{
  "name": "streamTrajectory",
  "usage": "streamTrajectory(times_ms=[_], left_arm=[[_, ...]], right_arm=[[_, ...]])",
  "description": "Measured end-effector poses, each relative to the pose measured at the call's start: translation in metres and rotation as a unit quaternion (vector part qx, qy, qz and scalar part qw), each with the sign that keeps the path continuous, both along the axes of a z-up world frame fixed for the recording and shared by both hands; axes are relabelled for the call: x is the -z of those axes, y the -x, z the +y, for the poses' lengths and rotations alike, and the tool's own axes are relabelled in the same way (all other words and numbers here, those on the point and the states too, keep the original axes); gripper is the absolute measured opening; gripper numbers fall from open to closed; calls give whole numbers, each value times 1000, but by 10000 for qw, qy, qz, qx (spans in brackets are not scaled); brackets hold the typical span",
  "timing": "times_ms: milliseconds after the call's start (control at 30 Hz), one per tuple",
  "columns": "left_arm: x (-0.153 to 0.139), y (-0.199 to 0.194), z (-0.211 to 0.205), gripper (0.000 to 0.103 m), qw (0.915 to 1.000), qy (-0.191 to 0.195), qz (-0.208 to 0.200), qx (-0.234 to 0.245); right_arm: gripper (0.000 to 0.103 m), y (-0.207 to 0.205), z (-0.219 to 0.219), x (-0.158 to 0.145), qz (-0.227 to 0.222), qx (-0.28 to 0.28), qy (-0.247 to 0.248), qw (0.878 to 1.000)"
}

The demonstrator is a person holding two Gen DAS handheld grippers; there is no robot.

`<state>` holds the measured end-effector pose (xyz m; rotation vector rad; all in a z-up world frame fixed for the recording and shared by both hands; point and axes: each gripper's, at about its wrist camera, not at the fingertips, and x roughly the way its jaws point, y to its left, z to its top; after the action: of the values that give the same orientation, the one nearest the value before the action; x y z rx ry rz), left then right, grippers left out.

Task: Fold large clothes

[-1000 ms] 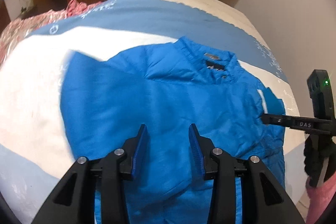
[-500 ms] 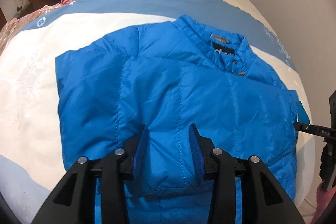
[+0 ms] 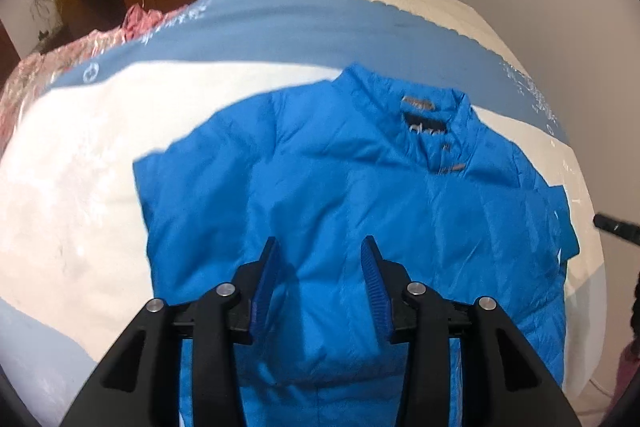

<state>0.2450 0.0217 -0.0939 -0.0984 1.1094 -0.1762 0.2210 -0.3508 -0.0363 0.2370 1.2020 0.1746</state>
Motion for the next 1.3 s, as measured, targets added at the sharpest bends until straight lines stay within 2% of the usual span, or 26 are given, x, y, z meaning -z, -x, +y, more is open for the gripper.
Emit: streamTrajectory(times_ms=[100, 200, 300, 367, 467, 600, 667, 767, 833, 933, 1033, 1100, 1167, 1300], left_arm=[[2, -11, -12, 43, 9999, -102, -6, 85], [9, -21, -16, 43, 9998, -185, 12, 90], [20, -31, -15, 43, 9995, -317, 78, 34], [35, -39, -11, 43, 9992, -278, 282, 45], [47, -45, -7, 43, 9992, -195, 330, 90], [45, -51, -8, 43, 9988, -230, 424, -7], [35, -45, -7, 42, 9989, -270, 370, -99], [8, -19, -11, 43, 9993, -376, -63, -11], [-3, 2, -19, 44, 9991, -300, -201, 203], [4, 16, -28, 44, 9989, -356, -79, 298], [30, 21, -34, 44, 9983, -475, 202, 269], [37, 23, -36, 45, 9981, -529, 146, 292], [42, 24, -43, 45, 9963, -767, 62, 393], [43, 26, -44, 45, 9956, -872, 63, 337]], right_arm=[[35, -18, 28, 10, 45, -321, 79, 9994], [35, -33, 44, 30, 224, -409, 9, 9989], [35, -40, 49, 47, 329, -370, 131, 9987], [32, -45, 45, 68, 530, -263, 279, 9979], [31, -47, 36, 94, 691, -212, -38, 9974], [31, -46, 37, 90, 705, -213, 56, 9973], [35, -38, 34, 72, 558, -157, -100, 9983], [36, -17, 41, 39, 157, -334, -169, 9992], [36, -6, 51, 30, 69, -546, -151, 9984], [36, 6, 62, 38, 260, -746, -151, 9968], [36, 9, 66, 62, 569, -675, 40, 9961], [35, 8, 71, 80, 675, -676, 66, 9954], [35, 9, 71, 92, 618, -613, 8, 9962], [35, 10, 73, 92, 619, -571, 73, 9964]])
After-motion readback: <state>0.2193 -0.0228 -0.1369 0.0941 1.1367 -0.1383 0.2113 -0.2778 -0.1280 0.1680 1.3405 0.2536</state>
